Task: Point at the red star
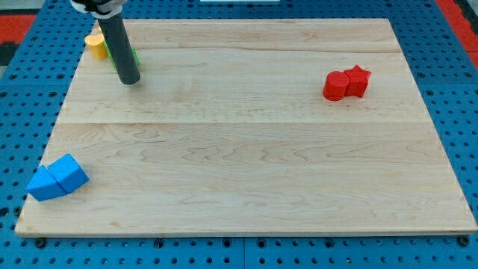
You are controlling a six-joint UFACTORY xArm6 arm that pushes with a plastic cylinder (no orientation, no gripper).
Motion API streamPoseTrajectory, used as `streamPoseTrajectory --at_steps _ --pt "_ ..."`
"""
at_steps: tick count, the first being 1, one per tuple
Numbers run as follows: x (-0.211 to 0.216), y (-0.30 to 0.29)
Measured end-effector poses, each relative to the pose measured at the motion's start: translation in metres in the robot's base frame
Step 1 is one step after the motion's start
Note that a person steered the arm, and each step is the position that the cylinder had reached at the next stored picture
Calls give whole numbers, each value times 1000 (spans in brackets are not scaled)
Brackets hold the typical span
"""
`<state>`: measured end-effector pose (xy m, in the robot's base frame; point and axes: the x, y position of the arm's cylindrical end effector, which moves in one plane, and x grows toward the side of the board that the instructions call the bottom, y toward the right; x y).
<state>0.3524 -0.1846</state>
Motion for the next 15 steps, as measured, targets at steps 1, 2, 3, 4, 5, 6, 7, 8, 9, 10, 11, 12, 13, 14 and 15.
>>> streamPoseTrajectory --at_steps 1,2,3,4,5,6,7,8,9,10,11,12,13,14,15 --pt "7 8" --pt "13 13" --pt "18 13" --pt "18 13" --pt "19 13" --pt "19 13" --pt "19 13" --pt "19 14" --pt "19 15" --pt "19 15" --pt "18 15" --pt "18 15" --pt "24 20" --pt "9 66" --pt "-9 181"
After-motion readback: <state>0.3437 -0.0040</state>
